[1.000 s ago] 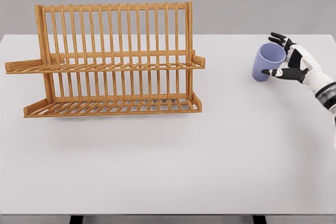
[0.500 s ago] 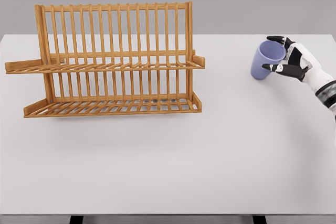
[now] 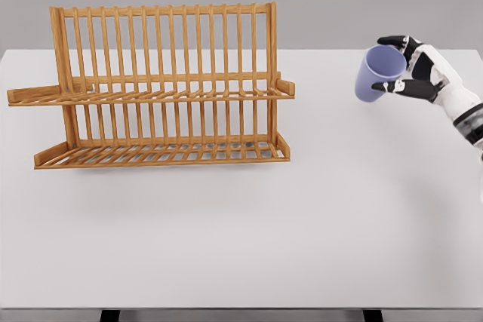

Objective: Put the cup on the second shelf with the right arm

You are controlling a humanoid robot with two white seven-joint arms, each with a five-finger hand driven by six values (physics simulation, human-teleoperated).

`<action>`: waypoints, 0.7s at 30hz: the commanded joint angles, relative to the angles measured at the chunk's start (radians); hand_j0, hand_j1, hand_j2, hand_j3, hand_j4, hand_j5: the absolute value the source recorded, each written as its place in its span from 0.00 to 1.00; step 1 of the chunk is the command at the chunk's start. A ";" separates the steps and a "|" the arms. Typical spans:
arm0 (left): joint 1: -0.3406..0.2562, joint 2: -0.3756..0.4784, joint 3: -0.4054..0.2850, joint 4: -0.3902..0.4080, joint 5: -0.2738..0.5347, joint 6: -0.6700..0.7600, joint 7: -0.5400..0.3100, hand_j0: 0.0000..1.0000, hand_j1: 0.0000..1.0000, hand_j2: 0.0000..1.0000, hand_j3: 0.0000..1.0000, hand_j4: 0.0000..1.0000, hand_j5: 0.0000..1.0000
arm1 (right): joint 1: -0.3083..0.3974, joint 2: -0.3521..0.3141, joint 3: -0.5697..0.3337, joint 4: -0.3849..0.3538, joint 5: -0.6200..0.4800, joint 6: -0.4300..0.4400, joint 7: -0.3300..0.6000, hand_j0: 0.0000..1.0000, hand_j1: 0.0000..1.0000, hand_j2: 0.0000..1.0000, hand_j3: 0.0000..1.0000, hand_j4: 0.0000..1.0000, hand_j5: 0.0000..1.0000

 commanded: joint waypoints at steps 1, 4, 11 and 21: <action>0.000 0.000 0.000 0.000 0.000 0.000 0.000 1.00 1.00 1.00 1.00 1.00 1.00 | 0.002 -0.003 -0.001 -0.025 -0.009 0.000 0.000 0.67 0.67 0.67 0.67 0.67 0.67; 0.000 0.000 0.000 0.000 0.000 0.000 0.000 1.00 1.00 1.00 1.00 1.00 1.00 | 0.006 -0.006 -0.002 -0.069 -0.010 0.000 0.000 0.67 0.67 0.67 0.67 0.67 0.67; 0.000 0.000 0.000 0.000 0.000 0.000 0.000 1.00 1.00 1.00 1.00 1.00 1.00 | 0.008 0.000 -0.001 -0.134 -0.012 0.000 0.000 0.67 0.67 0.67 0.67 0.67 0.67; 0.000 0.000 0.000 0.000 0.000 0.000 0.000 1.00 1.00 1.00 1.00 1.00 1.00 | 0.005 0.019 -0.001 -0.223 -0.013 0.002 0.000 0.67 0.67 0.67 0.67 0.67 0.67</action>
